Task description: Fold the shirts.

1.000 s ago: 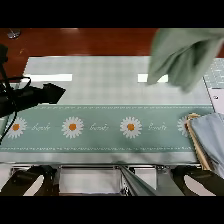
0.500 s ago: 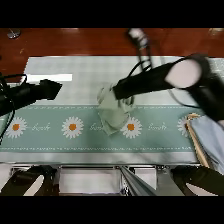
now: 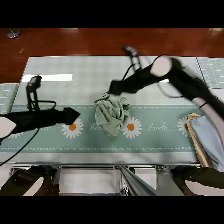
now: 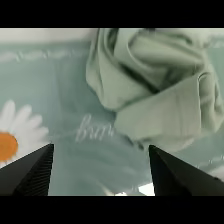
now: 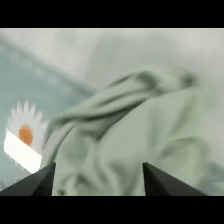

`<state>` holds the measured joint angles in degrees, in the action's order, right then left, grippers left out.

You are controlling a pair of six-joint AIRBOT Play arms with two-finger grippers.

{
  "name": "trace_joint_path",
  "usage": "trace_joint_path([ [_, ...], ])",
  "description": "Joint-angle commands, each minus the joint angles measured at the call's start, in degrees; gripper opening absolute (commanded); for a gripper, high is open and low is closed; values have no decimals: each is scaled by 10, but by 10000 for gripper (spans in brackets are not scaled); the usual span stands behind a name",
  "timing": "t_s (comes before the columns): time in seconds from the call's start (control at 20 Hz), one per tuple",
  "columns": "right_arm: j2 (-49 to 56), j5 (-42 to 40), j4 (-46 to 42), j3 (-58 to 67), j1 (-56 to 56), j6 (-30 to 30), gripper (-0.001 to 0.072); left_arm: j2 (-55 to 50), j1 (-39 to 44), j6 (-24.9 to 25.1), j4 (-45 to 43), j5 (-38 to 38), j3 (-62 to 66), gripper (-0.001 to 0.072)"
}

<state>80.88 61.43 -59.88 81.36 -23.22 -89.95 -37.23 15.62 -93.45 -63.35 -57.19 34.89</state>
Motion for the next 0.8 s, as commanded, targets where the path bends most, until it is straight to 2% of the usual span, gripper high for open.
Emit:
trace_joint_path([
  [0.0, -57, 70, -3, 50, 179, 11, 627, -2, 27, -8, 34, -25, -61, 700],
  [0.15, -120, 127, -57, -27, 325, 24, 627, -38, 27, -17, 63, 38, -111, 700],
  [0.2, -142, 120, -54, -79, 359, 23, 626, -61, 28, 12, 95, 68, -120, 700],
  [0.25, -166, 98, -34, -143, 387, 24, 625, -85, 30, 67, 145, 88, -123, 700],
  [0.35, -198, 56, 15, -256, 409, 45, 617, -149, 53, 217, 286, 124, -122, 700],
  [0.45, -202, 40, 53, -331, 400, 68, 617, -216, 96, 304, 381, 183, -121, 700],
  [0.5, -202, 31, 64, -355, 389, 73, 617, -244, 116, 325, 408, 219, -118, 700],
  [0.75, -202, -2, 66, -381, 314, 73, 617, -312, 152, 325, 426, 342, -57, 700],
])
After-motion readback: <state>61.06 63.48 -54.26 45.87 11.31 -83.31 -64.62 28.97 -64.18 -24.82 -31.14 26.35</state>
